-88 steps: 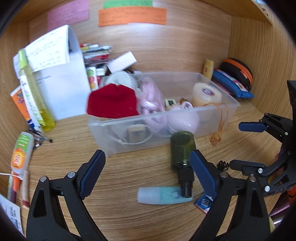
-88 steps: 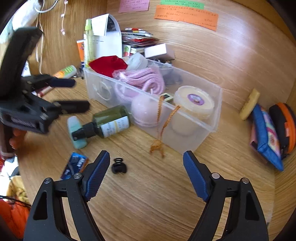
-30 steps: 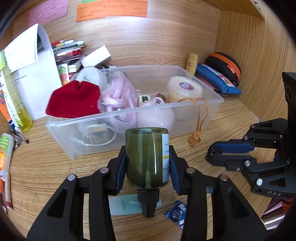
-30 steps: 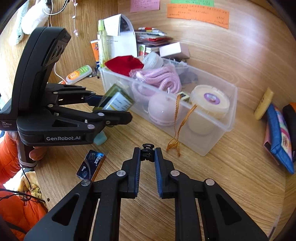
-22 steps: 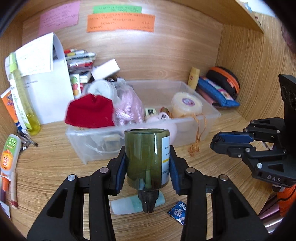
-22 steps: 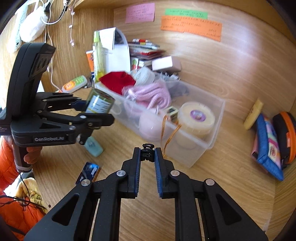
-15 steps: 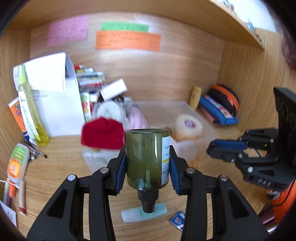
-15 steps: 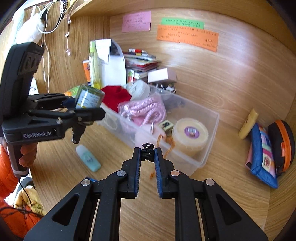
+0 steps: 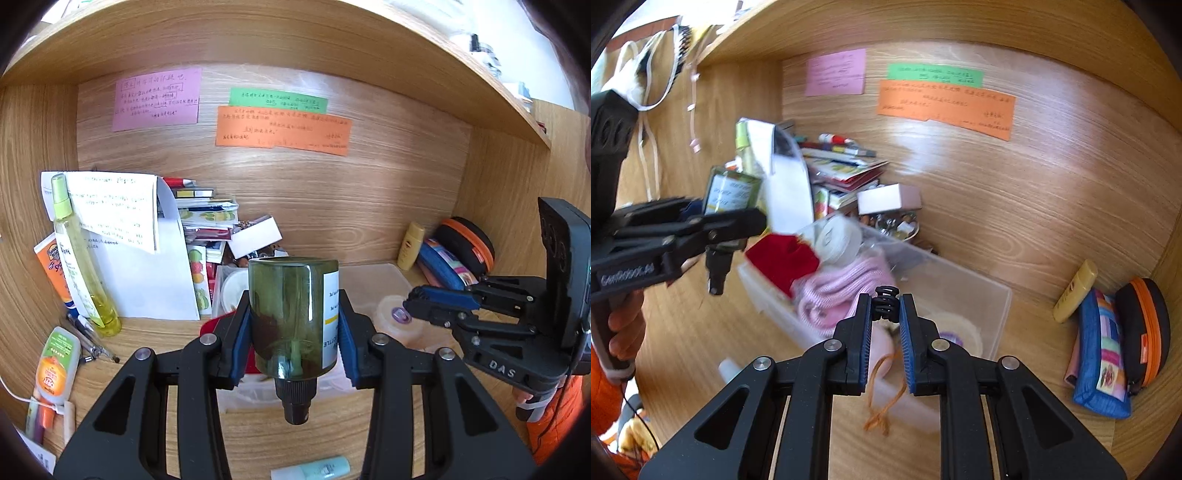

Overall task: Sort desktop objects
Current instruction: 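Lift the green bottle toward the box with the left gripper while the right carries the clip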

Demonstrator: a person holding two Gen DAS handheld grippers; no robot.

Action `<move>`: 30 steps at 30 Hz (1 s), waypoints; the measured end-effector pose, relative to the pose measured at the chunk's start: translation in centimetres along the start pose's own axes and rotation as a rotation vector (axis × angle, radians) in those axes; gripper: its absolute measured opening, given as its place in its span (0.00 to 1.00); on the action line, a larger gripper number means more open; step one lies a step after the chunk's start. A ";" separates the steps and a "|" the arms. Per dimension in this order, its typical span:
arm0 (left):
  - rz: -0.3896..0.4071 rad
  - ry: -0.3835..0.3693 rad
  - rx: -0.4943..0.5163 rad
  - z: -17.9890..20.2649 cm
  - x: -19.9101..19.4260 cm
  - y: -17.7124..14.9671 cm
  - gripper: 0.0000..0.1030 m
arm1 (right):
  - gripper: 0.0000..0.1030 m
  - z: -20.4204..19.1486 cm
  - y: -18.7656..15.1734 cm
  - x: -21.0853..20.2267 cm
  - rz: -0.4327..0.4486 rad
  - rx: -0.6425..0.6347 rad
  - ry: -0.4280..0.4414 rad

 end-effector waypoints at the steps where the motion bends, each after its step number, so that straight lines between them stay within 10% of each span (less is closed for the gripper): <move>1: 0.000 0.002 -0.003 -0.1 0.1 0.2 0.39 | 0.13 0.1 0.3 0.3 -0.001 0.006 -0.005; 30: -0.154 0.061 -0.060 -3.0 9.3 -2.5 0.40 | 0.13 -1.0 -1.5 7.4 -0.115 0.038 -0.088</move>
Point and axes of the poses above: each gripper's, at about its wrist camera, not at the fingertips, and x roughly the way its jaws point, z to its right, y to its top, the point moved 10 cm from there along x, roughly the way its jaws point, and after that the axes turned 14 degrees about -y, right-handed, at the moved point
